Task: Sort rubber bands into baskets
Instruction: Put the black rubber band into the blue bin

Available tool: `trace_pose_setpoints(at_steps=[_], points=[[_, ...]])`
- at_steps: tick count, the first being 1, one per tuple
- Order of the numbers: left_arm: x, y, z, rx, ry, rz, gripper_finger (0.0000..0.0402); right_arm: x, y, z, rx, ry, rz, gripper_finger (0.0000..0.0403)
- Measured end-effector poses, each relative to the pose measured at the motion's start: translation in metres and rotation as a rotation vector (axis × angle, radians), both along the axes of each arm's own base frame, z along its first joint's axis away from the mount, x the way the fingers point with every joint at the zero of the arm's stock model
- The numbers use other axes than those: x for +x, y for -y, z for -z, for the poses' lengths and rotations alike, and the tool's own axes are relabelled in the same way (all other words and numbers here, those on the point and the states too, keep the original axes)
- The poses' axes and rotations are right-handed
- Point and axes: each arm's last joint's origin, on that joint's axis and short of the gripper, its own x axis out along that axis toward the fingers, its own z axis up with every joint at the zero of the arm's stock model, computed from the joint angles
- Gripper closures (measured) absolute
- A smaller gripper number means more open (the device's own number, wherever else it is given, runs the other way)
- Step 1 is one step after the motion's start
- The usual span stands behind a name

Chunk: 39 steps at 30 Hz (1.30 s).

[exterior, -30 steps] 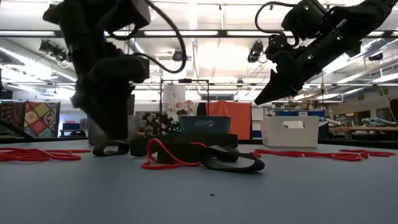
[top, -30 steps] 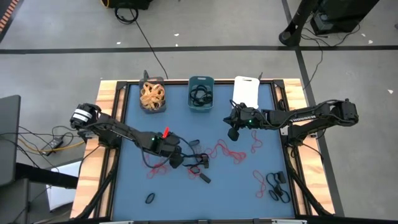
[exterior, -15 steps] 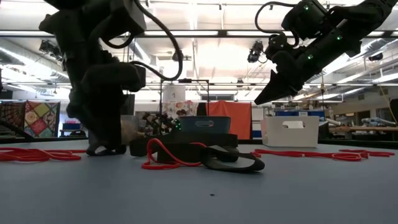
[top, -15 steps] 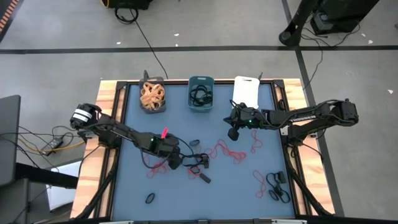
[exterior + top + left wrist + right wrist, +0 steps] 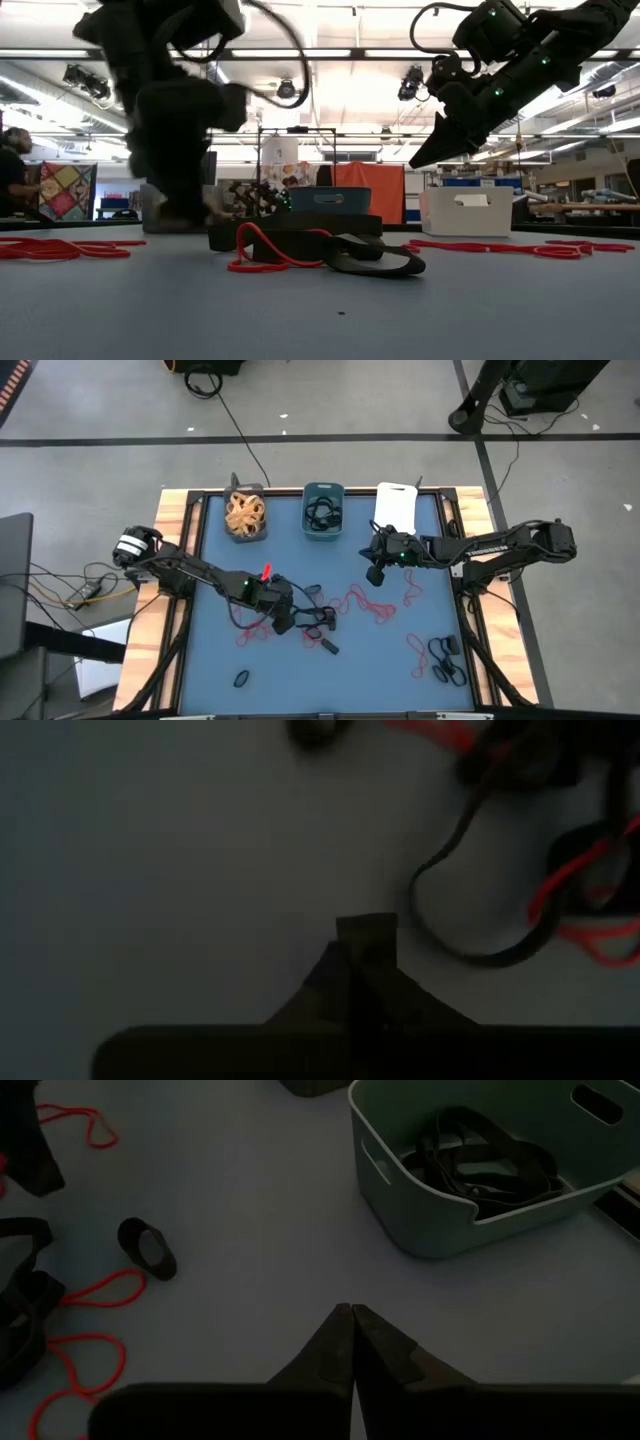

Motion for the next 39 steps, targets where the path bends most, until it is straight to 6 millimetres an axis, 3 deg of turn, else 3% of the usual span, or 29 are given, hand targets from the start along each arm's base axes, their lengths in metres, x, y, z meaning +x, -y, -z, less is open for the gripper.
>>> trace_pose_setpoints(at_steps=[6,13,23,32,39], points=[[0.019,-0.019,-0.027,0.081,0.034,0.056,0.0397,0.000,0.000,0.000,0.002,0.001,0.000,0.0386],[0.035,-0.055,-0.047,0.157,0.082,0.058,0.0397,0.000,0.000,0.000,0.003,0.001,0.000,0.0389],[0.046,-0.092,-0.056,0.221,0.203,0.024,0.0397,0.000,0.000,0.000,0.003,0.002,0.000,0.0389],[0.062,-0.099,-0.057,0.291,0.351,0.059,0.0397,0.001,0.000,-0.002,0.004,0.026,0.001,0.0379],[0.066,-0.134,-0.067,0.361,0.462,-0.027,0.0398,0.002,0.000,-0.002,0.006,0.032,0.003,0.0388]])
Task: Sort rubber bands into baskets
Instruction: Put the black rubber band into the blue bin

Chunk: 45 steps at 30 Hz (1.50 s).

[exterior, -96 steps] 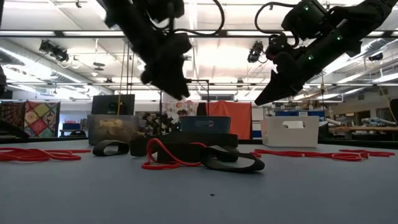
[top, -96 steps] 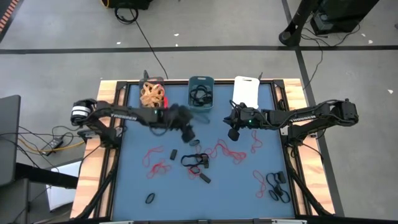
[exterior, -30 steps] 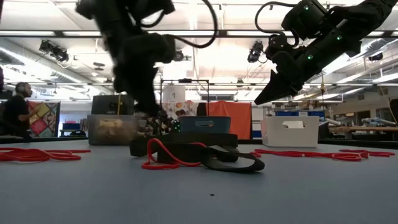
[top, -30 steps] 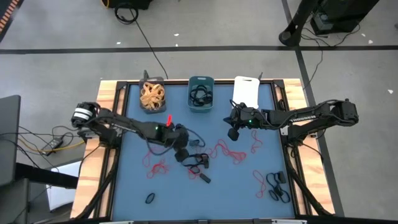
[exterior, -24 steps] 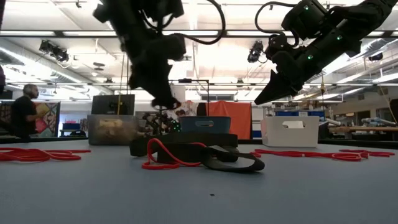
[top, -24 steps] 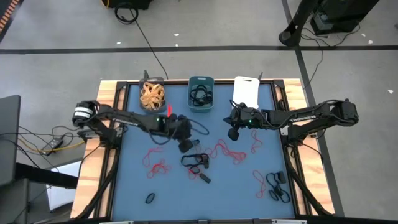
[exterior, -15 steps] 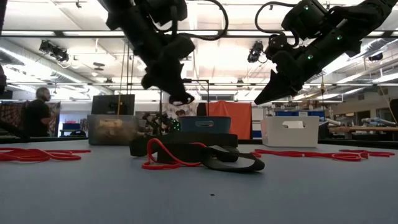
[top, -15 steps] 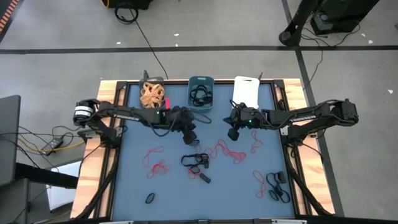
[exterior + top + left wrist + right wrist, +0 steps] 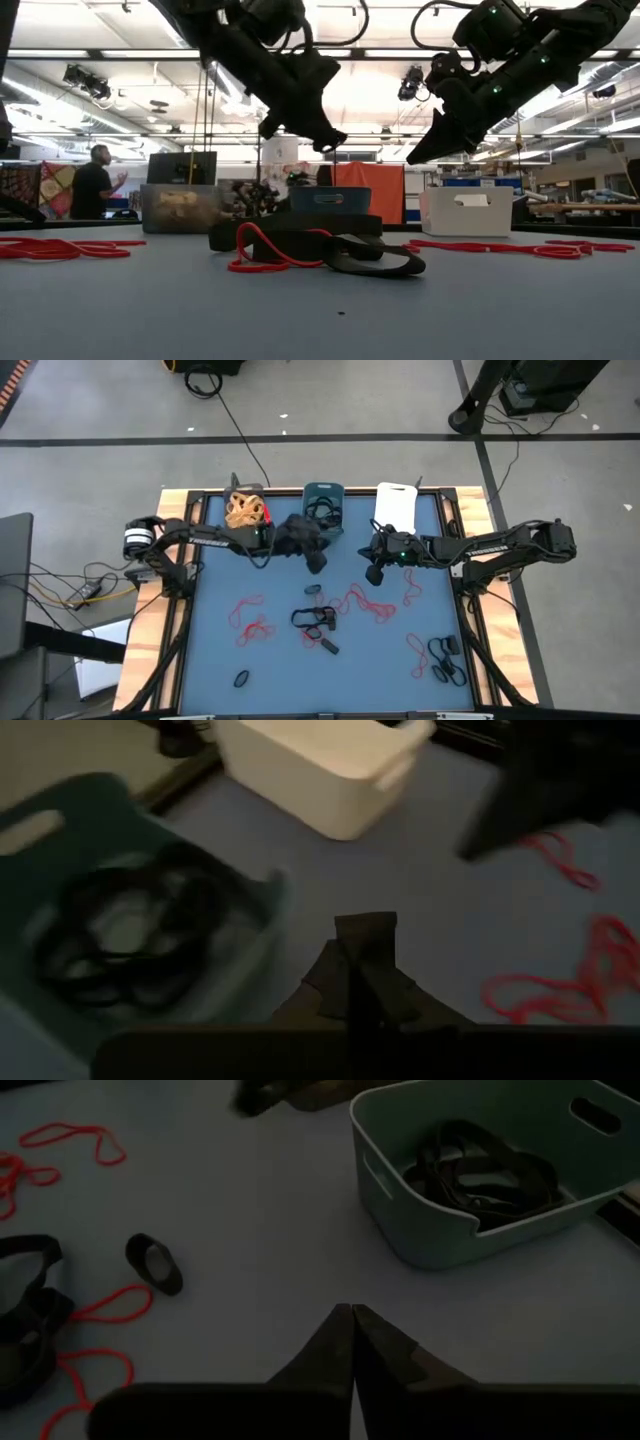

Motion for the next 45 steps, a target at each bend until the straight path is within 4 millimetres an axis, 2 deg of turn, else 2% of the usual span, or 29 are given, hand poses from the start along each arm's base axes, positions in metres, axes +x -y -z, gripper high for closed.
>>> trace_pose_setpoints(at_steps=[8,13,22,32,45], points=[[-0.009,-0.045,-0.001,0.008,0.031,-0.129,0.0398,0.000,0.001,0.000,-0.005,0.000,0.009,0.0383],[-0.009,-0.069,0.002,0.018,0.083,-0.144,0.0396,0.000,0.001,0.000,-0.006,0.002,0.011,0.0376],[-0.007,-0.098,0.033,-0.067,0.079,-0.205,0.0383,0.000,0.001,0.000,-0.006,0.002,0.010,0.0392],[-0.009,-0.108,0.035,-0.065,0.091,-0.242,0.0302,0.000,0.001,0.000,-0.009,-0.003,0.011,0.0371],[-0.009,-0.106,0.030,-0.013,0.077,-0.185,0.0177,-0.002,0.001,0.003,-0.009,-0.041,0.008,0.0389]])
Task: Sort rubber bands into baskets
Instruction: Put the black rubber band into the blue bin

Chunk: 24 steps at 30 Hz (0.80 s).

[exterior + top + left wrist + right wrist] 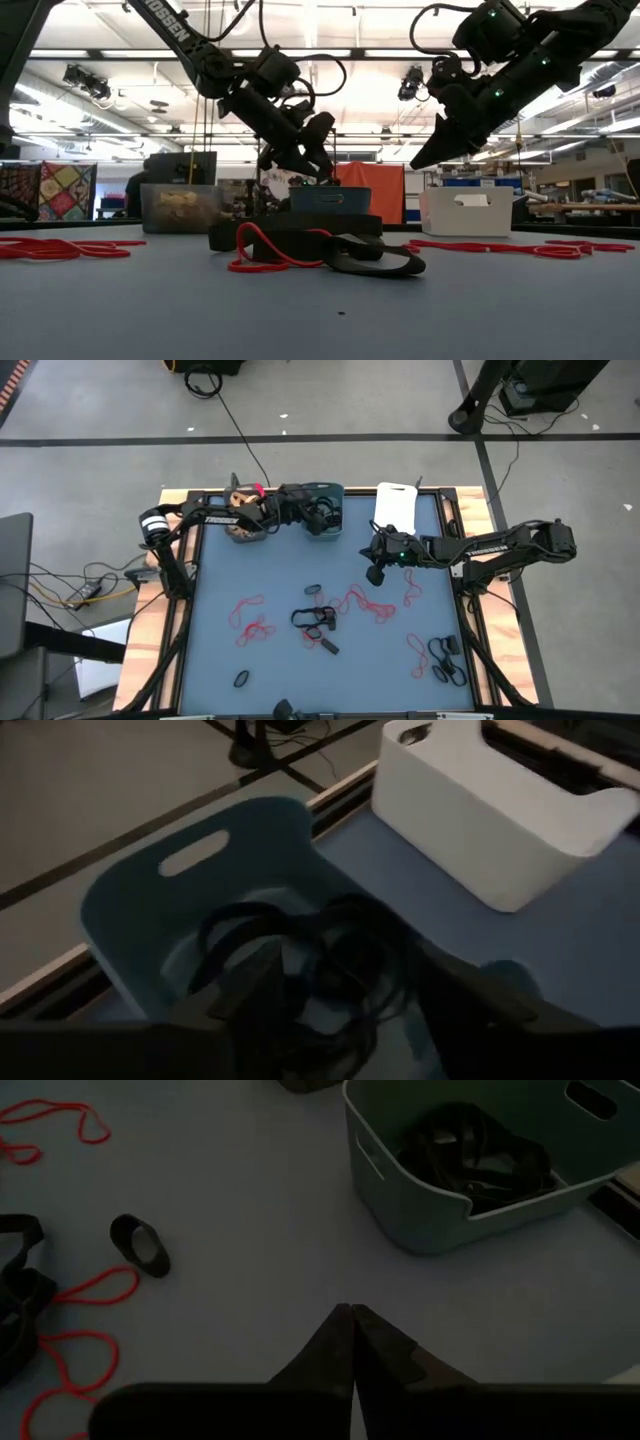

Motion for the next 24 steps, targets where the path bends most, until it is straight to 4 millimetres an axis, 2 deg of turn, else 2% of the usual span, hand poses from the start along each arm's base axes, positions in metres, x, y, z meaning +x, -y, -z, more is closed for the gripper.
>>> trace_pose_setpoints(at_steps=[5,9,12,15,24], points=[[-0.009,0.009,-0.023,-0.011,0.011,0.037,0.0165,0.000,0.000,0.000,-0.002,-0.003,0.001,0.0378],[-0.021,0.034,-0.049,0.014,-0.029,0.084,0.0178,-0.001,0.000,0.001,0.000,-0.013,0.000,0.0372],[-0.027,0.066,-0.064,0.037,-0.081,0.126,0.0189,-0.001,0.000,0.002,0.003,-0.022,-0.001,0.0372],[-0.030,0.104,-0.070,0.048,-0.114,0.168,0.0198,-0.001,0.000,0.002,0.010,-0.022,-0.004,0.0375],[-0.050,0.212,-0.060,-0.073,-0.257,0.341,0.0199,-0.001,-0.004,0.002,0.066,-0.018,-0.078,0.0374]])
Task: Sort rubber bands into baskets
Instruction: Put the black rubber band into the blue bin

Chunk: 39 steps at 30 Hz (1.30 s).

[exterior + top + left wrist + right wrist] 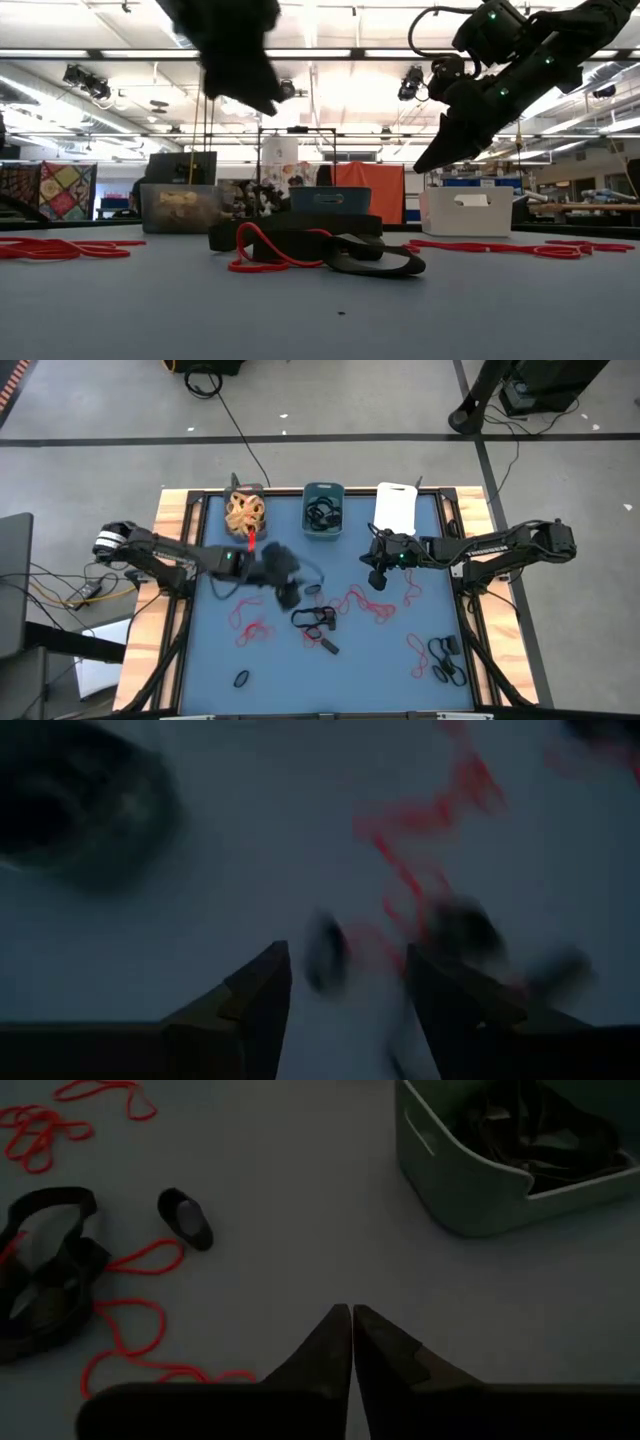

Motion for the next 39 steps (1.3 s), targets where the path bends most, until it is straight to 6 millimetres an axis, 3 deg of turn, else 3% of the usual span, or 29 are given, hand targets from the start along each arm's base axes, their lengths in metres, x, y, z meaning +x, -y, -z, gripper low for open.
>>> trace_pose_setpoints(at_steps=[5,11,18,25,33,39], points=[[-0.024,0.046,0.010,-0.038,-0.154,0.087,0.0199,-0.001,0.000,0.001,0.015,-0.012,0.011,0.0369],[-0.050,0.084,0.016,-0.113,-0.233,0.082,0.0199,-0.003,-0.001,0.004,0.060,-0.033,0.042,0.0368],[-0.074,0.114,0.019,-0.267,-0.285,0.014,0.0200,-0.004,-0.011,0.006,0.091,-0.059,0.020,0.0368],[-0.110,0.134,0.024,-0.357,-0.419,-0.178,0.0200,-0.004,-0.026,0.008,0.090,-0.082,-0.040,0.0367],[-0.117,0.159,0.028,-0.469,-0.369,-0.181,0.0200,-0.004,-0.028,0.007,0.101,-0.074,-0.037,0.0370],[-0.110,0.189,0.052,-0.423,-0.355,-0.019,0.0200,-0.004,-0.028,0.007,0.100,-0.074,-0.037,0.0369]])
